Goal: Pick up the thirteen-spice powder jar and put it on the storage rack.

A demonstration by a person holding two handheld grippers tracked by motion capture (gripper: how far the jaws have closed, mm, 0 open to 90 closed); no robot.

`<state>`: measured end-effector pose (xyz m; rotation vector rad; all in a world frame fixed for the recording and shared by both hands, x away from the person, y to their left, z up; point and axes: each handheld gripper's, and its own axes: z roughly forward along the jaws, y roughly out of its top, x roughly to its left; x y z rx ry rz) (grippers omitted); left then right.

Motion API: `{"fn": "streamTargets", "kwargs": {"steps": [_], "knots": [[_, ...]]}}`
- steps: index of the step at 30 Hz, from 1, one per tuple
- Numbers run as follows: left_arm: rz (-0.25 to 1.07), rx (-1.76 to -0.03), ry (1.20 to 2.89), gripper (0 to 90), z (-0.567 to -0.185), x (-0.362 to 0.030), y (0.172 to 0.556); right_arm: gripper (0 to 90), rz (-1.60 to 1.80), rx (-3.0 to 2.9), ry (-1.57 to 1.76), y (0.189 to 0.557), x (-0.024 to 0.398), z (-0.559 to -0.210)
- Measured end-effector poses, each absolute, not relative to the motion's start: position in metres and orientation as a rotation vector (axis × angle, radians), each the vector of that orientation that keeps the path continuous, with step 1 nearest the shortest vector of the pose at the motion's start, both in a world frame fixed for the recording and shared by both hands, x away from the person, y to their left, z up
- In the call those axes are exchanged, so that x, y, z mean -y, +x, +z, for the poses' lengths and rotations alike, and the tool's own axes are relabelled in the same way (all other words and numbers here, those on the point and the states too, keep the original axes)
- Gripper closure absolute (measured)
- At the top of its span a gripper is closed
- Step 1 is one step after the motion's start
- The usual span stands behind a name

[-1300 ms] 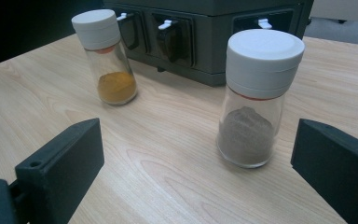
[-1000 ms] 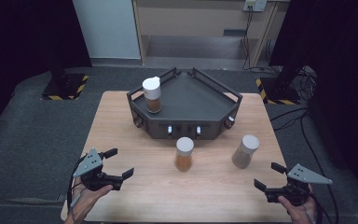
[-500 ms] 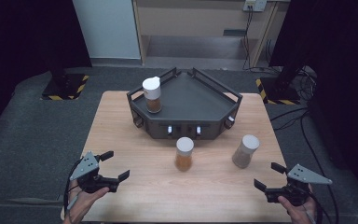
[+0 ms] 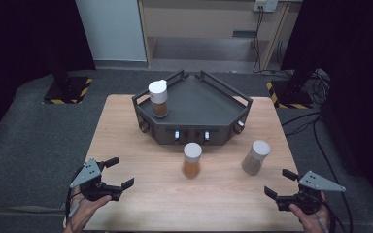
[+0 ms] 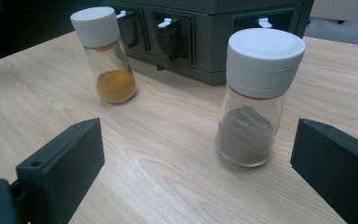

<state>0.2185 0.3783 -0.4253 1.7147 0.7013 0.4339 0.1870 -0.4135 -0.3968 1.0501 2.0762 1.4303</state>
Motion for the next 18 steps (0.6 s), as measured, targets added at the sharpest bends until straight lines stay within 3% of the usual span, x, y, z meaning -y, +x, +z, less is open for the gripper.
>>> {"fn": "streamTargets", "kwargs": {"steps": [18], "knots": [[0.392, -0.643, 1.714, 1.2, -0.4289, -0.3837, 0.2210, 3.2, 1.429, -2.076, 1.059, 0.1875, 0.4136, -0.3970]]}}
